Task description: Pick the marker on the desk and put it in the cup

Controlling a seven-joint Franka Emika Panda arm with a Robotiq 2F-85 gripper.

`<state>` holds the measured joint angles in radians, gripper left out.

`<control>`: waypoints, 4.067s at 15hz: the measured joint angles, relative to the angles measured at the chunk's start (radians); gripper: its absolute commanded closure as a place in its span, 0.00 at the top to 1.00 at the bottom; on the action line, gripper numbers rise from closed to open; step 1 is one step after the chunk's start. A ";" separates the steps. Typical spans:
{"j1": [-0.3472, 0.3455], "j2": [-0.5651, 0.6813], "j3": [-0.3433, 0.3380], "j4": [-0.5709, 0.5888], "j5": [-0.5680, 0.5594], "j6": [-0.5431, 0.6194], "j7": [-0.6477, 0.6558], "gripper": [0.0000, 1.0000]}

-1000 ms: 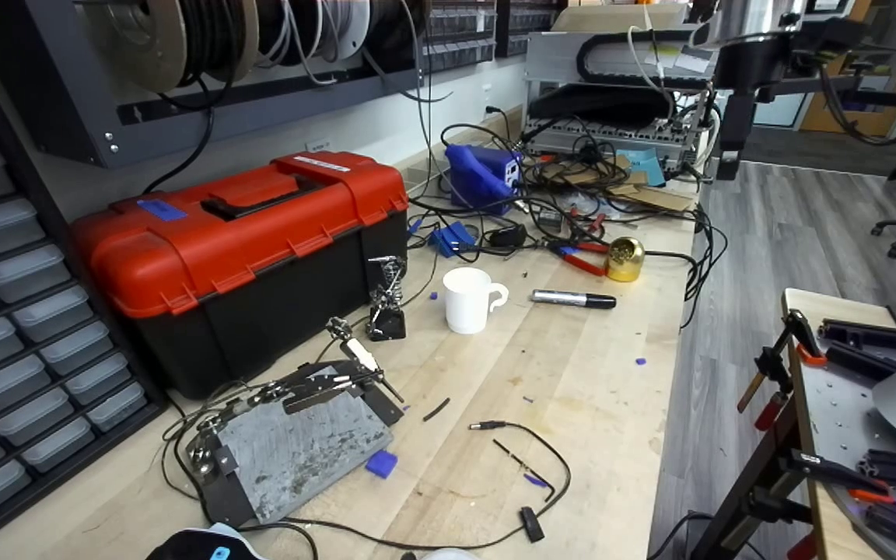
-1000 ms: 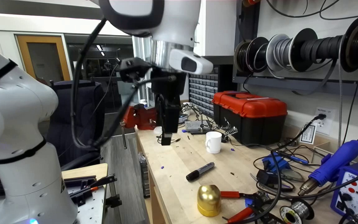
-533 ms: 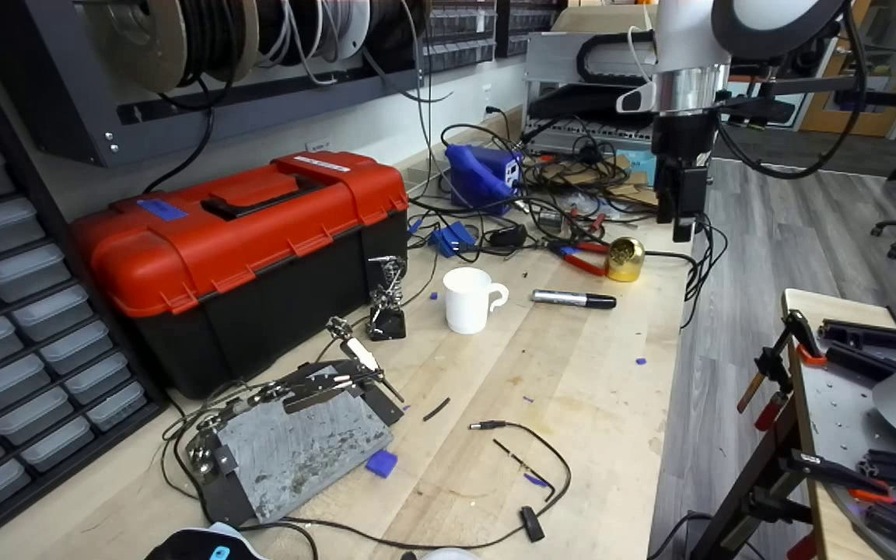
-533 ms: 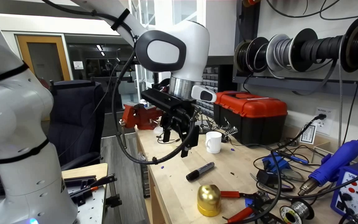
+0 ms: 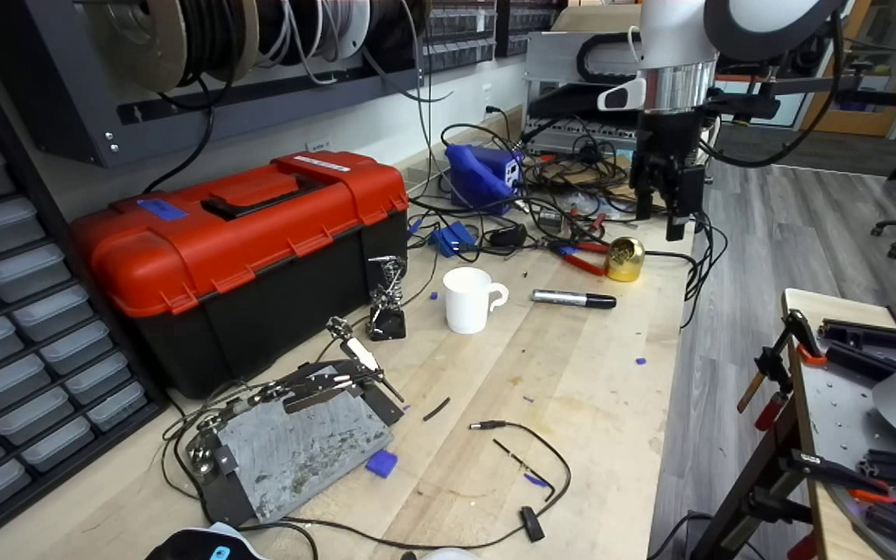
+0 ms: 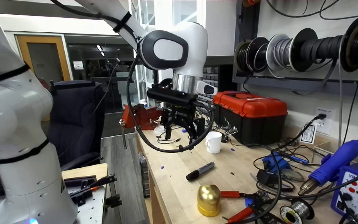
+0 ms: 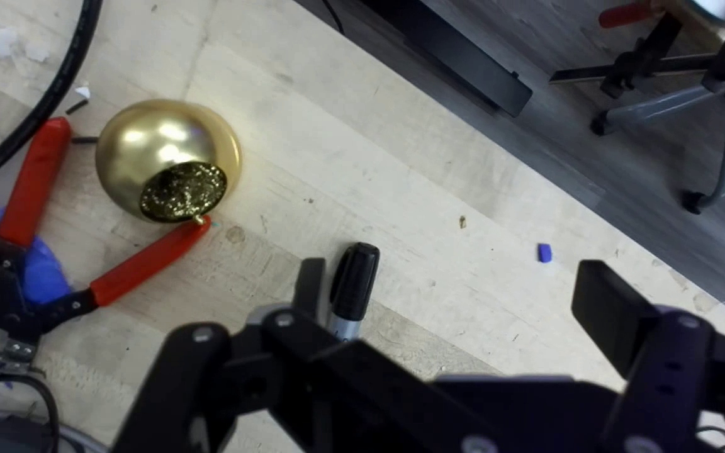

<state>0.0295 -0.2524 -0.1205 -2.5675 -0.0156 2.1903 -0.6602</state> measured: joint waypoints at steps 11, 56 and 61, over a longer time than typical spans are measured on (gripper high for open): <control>-0.007 -0.006 0.006 0.047 -0.078 0.020 -0.006 1.00; -0.006 0.191 0.057 -0.012 0.041 0.349 0.155 1.00; -0.006 0.226 0.063 -0.012 0.055 0.379 0.140 1.00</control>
<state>0.0237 -0.0267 -0.0579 -2.5793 0.0398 2.5698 -0.5204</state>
